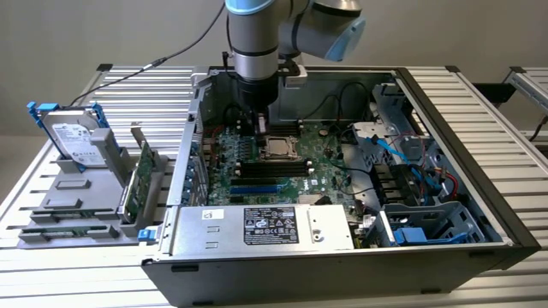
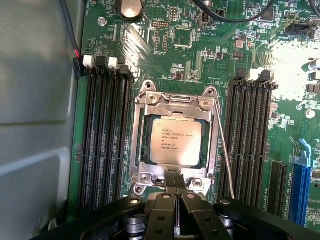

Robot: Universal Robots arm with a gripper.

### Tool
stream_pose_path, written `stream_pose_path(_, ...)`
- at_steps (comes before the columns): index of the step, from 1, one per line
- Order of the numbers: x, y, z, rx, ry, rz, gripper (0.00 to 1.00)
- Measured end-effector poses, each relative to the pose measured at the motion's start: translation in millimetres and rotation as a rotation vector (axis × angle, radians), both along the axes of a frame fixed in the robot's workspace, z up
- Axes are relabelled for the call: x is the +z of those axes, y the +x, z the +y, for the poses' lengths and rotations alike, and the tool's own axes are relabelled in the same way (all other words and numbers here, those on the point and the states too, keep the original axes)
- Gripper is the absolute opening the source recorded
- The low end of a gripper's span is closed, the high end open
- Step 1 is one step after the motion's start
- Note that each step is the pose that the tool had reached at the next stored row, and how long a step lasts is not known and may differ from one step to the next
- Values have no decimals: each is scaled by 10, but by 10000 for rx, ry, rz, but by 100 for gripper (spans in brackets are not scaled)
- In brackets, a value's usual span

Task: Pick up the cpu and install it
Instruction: 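Close the cpu cover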

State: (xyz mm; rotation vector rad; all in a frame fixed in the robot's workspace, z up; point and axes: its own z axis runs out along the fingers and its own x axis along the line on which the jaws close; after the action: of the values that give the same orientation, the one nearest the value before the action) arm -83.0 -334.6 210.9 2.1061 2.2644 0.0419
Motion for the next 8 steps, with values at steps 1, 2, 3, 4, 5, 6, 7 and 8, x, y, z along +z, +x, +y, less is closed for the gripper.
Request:
stream_pose_path(1, 2, -9, 0, 0, -2, 1, 11)
stream_pose_path(2, 3, -20, 0, 2, 0, 1, 11)
stream_pose_path(3, 6, -32, 0, 4, -2, 2, 11)
stream_pose_path(4, 11, -43, 0, 6, -2, 2, 11)
stream_pose_path(5, 17, -55, 0, 8, -1, 1, 11)
stream_pose_path(6, 25, -67, 0, 9, -1, 1, 11)
stream_pose_path(7, 32, -81, 0, 12, 0, 1, 11)
stream_pose_path(8, 38, -94, 0, 14, 0, 0, 11)
